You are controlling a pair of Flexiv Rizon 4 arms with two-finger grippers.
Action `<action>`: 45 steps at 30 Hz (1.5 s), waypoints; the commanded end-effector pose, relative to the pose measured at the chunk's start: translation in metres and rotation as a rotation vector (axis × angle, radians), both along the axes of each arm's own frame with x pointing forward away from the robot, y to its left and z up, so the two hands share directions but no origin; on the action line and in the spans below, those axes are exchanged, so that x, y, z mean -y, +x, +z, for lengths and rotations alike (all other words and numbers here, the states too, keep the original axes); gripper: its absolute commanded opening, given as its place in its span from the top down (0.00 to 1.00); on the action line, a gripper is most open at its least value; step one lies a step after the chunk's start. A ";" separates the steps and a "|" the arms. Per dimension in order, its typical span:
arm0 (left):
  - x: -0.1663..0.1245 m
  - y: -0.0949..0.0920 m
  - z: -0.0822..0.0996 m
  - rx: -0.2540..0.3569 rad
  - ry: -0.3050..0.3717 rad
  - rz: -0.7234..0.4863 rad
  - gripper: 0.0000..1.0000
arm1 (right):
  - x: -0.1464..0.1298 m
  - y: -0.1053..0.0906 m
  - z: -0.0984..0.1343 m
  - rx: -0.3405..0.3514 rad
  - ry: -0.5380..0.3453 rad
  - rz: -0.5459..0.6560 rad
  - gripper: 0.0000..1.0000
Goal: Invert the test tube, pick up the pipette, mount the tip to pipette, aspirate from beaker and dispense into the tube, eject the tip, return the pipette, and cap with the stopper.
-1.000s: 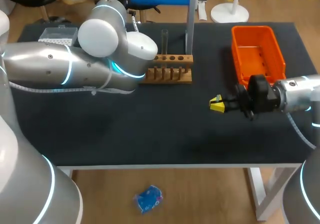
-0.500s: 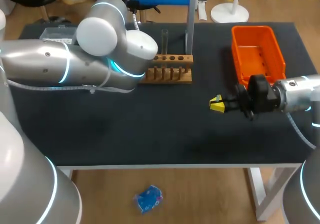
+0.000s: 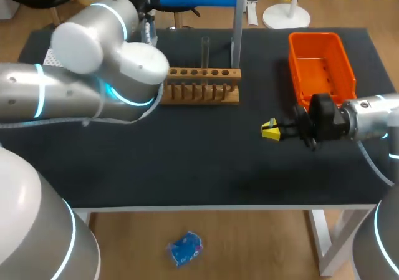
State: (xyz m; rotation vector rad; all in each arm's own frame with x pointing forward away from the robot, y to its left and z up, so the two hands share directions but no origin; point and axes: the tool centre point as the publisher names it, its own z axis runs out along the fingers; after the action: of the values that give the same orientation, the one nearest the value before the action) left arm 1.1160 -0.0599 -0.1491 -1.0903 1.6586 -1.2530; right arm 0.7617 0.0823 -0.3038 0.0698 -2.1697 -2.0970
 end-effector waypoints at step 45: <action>0.137 -0.213 0.029 0.051 -0.218 -0.973 1.00 | 0.001 -0.001 0.000 0.001 -0.002 0.000 1.00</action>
State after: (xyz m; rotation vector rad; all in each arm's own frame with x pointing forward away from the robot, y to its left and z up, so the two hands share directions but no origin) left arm 0.9038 -0.1865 -0.1185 -0.2705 2.1412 -2.0816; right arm 0.7617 0.0823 -0.3037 0.0698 -2.1697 -2.0970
